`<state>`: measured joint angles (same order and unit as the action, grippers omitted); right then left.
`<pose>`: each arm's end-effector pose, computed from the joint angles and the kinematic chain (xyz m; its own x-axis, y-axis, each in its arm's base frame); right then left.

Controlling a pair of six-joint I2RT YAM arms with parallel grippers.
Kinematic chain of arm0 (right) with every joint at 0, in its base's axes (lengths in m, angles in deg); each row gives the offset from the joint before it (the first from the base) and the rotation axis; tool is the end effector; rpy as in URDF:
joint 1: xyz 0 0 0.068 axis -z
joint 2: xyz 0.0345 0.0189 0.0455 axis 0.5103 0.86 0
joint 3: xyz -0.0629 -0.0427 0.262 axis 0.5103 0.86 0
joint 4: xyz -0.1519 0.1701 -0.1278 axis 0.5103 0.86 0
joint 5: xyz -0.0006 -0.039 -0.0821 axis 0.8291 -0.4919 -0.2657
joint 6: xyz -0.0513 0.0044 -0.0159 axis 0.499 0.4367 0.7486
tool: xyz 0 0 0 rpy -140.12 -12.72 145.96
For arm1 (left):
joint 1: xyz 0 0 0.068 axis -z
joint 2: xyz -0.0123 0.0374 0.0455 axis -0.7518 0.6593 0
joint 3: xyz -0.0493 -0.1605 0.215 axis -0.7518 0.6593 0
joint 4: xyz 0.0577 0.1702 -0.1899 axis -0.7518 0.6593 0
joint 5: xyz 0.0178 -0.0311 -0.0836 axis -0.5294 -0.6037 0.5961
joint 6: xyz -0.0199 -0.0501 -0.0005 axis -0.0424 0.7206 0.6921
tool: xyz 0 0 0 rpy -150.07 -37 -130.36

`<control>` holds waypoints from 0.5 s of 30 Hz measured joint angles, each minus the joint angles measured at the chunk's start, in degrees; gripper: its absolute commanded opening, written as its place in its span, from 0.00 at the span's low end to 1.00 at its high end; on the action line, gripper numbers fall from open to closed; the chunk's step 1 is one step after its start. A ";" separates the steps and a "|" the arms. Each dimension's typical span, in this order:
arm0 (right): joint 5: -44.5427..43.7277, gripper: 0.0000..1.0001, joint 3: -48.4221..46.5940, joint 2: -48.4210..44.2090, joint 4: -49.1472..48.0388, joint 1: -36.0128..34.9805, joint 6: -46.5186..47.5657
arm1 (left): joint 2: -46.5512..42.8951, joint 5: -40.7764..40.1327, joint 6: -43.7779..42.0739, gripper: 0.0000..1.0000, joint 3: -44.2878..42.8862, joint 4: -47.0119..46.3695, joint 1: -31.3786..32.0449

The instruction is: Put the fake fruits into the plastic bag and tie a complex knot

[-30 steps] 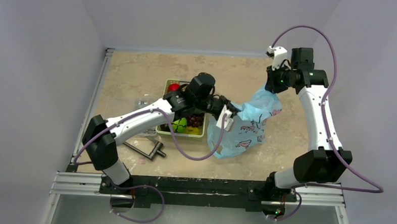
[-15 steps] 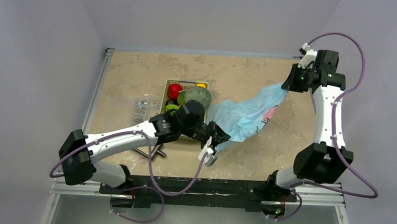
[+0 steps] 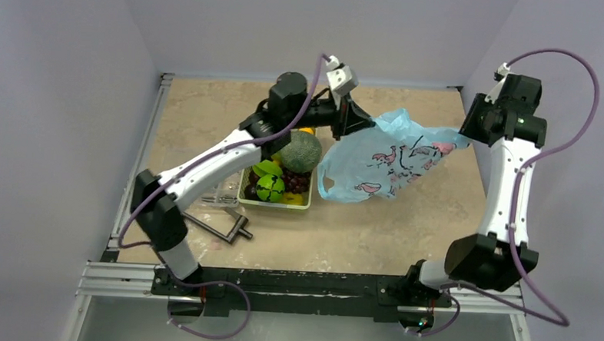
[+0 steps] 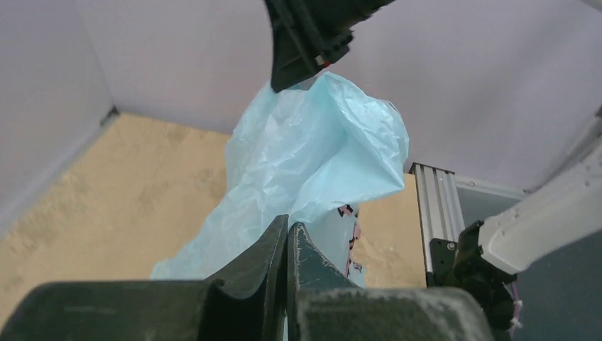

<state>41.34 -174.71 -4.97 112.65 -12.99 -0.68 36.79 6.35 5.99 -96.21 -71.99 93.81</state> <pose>0.2569 -0.0805 0.4303 -0.5659 0.2701 -0.7790 0.3236 0.9418 0.0915 0.2507 -0.2813 0.4323 -0.0583 -0.0761 -0.9954 0.9885 0.1348 -0.0682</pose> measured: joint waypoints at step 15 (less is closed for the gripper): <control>14.10 0.99 -4.13 8.98 -3.10 1.86 17.94 | 26.21 -9.25 27.34 0.00 -12.61 10.05 -7.80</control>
<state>55.44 -178.85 4.01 109.54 -11.13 17.26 63.00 -2.89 33.33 -108.82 -61.94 86.01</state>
